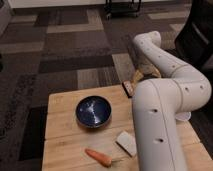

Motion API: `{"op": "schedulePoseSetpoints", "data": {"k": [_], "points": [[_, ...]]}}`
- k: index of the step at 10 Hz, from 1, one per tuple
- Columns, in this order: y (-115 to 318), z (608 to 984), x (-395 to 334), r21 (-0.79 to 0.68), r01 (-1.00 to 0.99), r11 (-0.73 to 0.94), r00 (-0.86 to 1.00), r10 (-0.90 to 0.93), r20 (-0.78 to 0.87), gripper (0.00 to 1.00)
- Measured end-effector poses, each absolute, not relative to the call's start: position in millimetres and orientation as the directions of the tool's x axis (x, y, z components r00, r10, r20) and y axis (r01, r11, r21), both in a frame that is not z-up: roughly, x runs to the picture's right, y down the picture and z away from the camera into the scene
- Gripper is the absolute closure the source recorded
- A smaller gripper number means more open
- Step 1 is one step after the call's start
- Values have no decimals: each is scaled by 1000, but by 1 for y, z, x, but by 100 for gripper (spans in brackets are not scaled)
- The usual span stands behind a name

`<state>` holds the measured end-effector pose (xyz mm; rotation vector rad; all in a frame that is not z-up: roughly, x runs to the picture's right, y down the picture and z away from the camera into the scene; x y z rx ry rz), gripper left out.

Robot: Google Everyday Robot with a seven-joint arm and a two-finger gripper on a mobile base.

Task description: Push the eraser across the table

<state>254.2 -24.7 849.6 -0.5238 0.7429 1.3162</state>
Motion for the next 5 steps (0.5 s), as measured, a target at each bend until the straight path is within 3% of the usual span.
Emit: {"op": "schedulePoseSetpoints", "data": {"k": [2, 5], "points": [[15, 841, 245, 46, -981, 189, 88, 640, -763, 20], [41, 834, 258, 4, -985, 172, 114, 670, -734, 20]]}}
